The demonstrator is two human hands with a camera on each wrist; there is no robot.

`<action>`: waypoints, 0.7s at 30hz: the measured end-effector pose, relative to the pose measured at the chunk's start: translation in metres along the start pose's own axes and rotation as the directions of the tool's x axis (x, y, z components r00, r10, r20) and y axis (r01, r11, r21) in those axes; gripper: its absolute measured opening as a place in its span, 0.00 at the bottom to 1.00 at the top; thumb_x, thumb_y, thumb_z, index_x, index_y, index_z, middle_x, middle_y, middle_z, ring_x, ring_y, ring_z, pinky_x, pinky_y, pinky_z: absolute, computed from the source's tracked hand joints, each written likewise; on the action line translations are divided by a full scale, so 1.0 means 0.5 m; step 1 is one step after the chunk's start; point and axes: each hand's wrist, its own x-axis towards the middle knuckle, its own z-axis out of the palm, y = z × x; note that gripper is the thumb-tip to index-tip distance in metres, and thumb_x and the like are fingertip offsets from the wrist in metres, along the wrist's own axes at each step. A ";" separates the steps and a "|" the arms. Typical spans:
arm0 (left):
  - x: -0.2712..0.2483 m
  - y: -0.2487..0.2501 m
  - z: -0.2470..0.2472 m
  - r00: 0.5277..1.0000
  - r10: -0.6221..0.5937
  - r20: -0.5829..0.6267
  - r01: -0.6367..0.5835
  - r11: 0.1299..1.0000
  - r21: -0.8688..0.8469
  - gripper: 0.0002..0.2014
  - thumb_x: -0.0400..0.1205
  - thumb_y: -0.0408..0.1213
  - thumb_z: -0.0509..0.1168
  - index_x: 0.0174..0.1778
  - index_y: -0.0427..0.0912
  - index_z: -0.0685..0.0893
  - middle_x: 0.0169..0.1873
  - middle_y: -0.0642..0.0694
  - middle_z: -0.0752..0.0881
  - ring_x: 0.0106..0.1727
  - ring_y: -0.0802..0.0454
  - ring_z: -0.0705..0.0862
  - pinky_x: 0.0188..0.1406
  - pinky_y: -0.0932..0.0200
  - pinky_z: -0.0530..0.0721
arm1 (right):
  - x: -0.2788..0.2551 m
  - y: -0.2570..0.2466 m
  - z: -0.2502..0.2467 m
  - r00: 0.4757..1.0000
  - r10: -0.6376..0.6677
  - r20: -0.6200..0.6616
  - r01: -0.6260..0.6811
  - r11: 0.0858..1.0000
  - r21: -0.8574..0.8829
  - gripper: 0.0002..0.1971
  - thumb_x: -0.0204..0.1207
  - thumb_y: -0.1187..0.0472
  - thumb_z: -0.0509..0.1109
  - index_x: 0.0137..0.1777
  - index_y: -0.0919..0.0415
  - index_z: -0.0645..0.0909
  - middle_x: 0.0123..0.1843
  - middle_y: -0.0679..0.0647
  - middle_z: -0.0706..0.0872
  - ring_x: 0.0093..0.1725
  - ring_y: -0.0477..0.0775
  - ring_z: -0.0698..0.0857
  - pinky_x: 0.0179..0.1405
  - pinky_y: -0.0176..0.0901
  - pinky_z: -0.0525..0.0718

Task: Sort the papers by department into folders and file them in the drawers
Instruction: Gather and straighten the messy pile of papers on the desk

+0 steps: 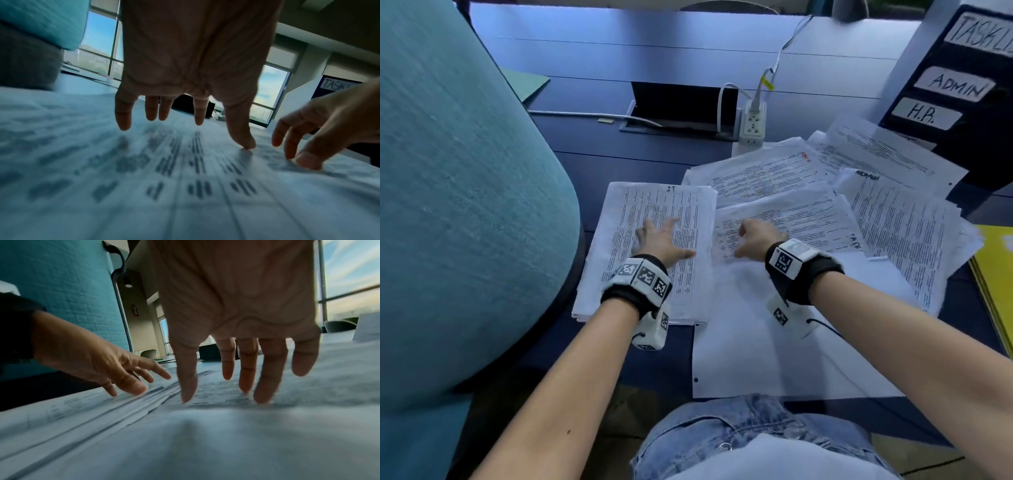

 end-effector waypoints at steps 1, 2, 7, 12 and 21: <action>-0.002 0.009 0.014 0.998 0.011 0.061 -0.012 1.000 0.004 0.40 0.73 0.51 0.71 0.79 0.57 0.57 0.79 0.37 0.49 0.80 0.34 0.45 0.73 0.27 0.53 | -0.003 0.009 -0.005 1.000 0.016 0.000 -0.015 0.997 -0.082 0.24 0.70 0.57 0.74 0.65 0.60 0.72 0.64 0.57 0.79 0.66 0.60 0.76 0.71 0.59 0.67; -0.002 0.016 0.028 0.995 0.013 0.095 -0.014 1.000 0.015 0.40 0.73 0.51 0.71 0.78 0.58 0.58 0.79 0.37 0.48 0.80 0.33 0.43 0.73 0.26 0.53 | -0.005 0.019 -0.008 1.000 0.015 0.006 -0.014 0.991 -0.133 0.28 0.68 0.53 0.76 0.66 0.59 0.71 0.64 0.57 0.78 0.66 0.59 0.76 0.70 0.59 0.68; -0.006 0.020 0.070 0.999 -0.009 0.044 0.005 0.996 0.088 0.39 0.73 0.50 0.72 0.77 0.59 0.59 0.78 0.38 0.49 0.79 0.33 0.46 0.70 0.25 0.56 | -0.015 0.042 -0.013 0.977 -0.017 0.211 0.048 0.989 -0.142 0.22 0.65 0.53 0.80 0.53 0.61 0.77 0.47 0.57 0.81 0.51 0.58 0.80 0.40 0.40 0.76; -0.008 0.010 0.071 0.998 0.005 0.055 -0.009 0.998 0.061 0.40 0.73 0.51 0.71 0.78 0.62 0.57 0.78 0.41 0.48 0.79 0.32 0.43 0.70 0.22 0.51 | -0.025 0.061 -0.046 0.997 -0.040 0.067 0.046 0.994 -0.098 0.08 0.70 0.66 0.71 0.32 0.56 0.79 0.35 0.55 0.81 0.44 0.56 0.81 0.37 0.35 0.75; 0.023 0.030 0.029 0.997 0.058 0.049 -0.046 0.976 -0.213 0.61 0.59 0.84 0.32 0.65 0.34 0.75 0.62 0.23 0.75 0.67 0.22 0.70 0.66 0.24 0.67 | -0.070 0.021 -0.257 0.610 -0.101 -0.786 0.303 0.946 0.113 0.13 0.72 0.63 0.59 0.50 0.55 0.84 0.50 0.50 0.87 0.55 0.59 0.82 0.61 0.50 0.70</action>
